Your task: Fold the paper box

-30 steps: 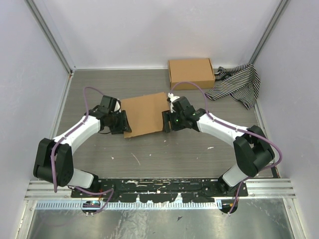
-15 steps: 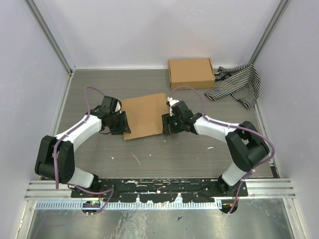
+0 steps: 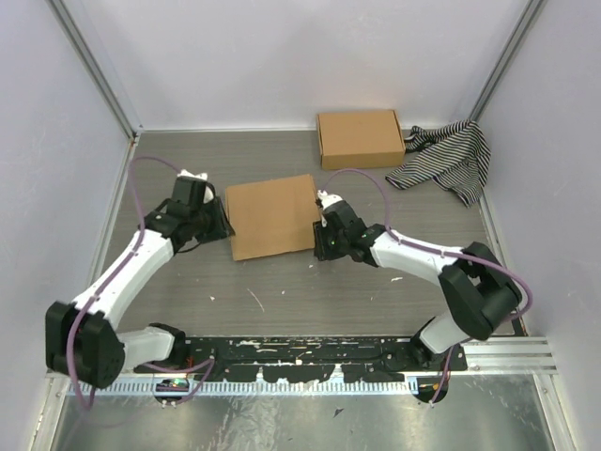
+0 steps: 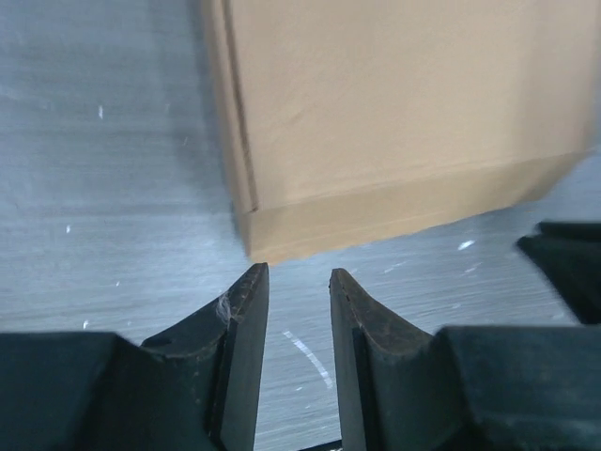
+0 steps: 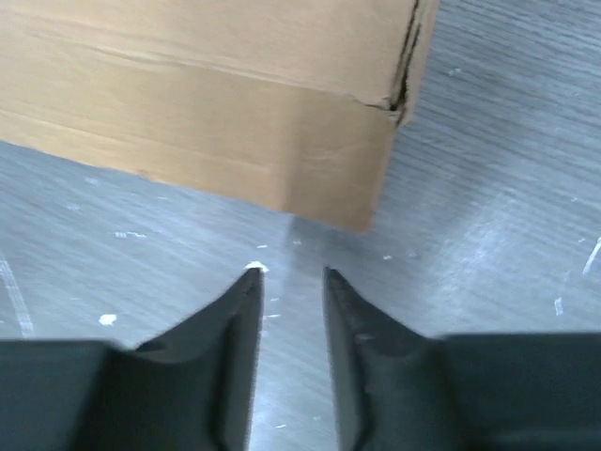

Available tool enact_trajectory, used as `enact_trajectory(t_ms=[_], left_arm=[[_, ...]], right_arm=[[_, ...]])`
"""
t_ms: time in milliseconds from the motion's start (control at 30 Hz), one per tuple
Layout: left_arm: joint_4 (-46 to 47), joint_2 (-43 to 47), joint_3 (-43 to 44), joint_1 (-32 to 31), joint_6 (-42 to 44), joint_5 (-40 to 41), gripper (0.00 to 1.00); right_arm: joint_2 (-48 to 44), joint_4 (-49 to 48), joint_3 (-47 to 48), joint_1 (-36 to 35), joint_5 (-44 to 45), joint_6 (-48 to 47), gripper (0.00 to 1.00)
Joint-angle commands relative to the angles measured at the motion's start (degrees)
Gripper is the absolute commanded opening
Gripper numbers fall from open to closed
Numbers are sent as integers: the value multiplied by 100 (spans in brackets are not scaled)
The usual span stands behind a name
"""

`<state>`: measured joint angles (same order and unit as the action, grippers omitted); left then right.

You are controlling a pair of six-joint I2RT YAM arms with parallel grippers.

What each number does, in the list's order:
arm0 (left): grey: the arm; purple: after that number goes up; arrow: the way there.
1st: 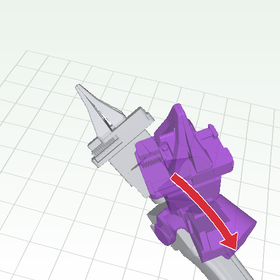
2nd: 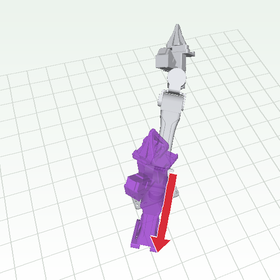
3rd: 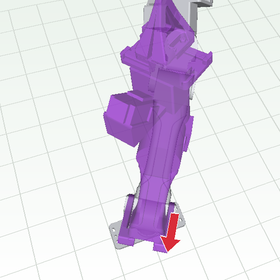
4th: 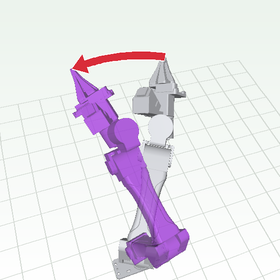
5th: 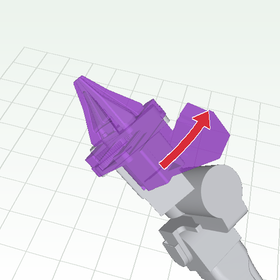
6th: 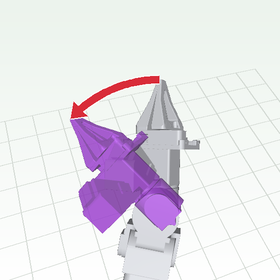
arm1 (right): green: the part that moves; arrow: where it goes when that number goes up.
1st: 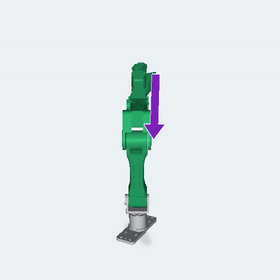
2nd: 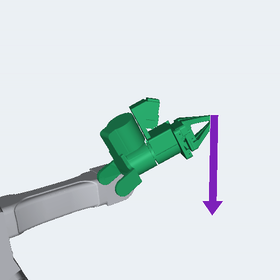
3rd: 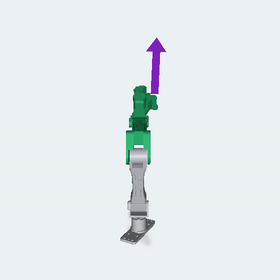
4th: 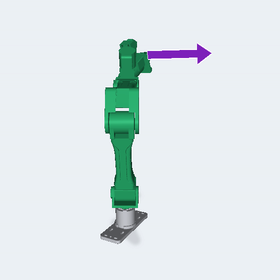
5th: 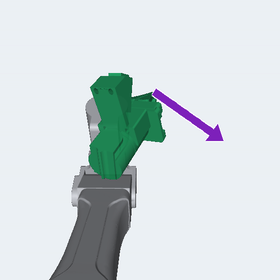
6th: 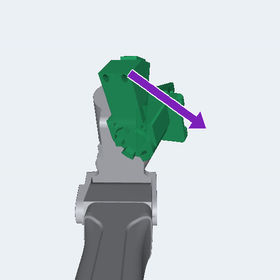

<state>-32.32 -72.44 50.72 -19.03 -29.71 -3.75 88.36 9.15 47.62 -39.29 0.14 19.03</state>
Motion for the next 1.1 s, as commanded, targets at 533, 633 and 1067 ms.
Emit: enact_trajectory(t_ms=[533, 633, 1067], left_arm=[[1332, -3051, 2100, -673, -123, -154, 42], [1374, -3333, 2078, -745, -42, -262, 38], [1574, -3913, 1945, -883, 205, -955, 27]], right_arm=[[1057, -868, 742, -181, 1075, 626, 1], [1167, -1646, 549, -183, 1188, 695, 1], [2455, -2995, 1706, -376, 0, 355, 1]])
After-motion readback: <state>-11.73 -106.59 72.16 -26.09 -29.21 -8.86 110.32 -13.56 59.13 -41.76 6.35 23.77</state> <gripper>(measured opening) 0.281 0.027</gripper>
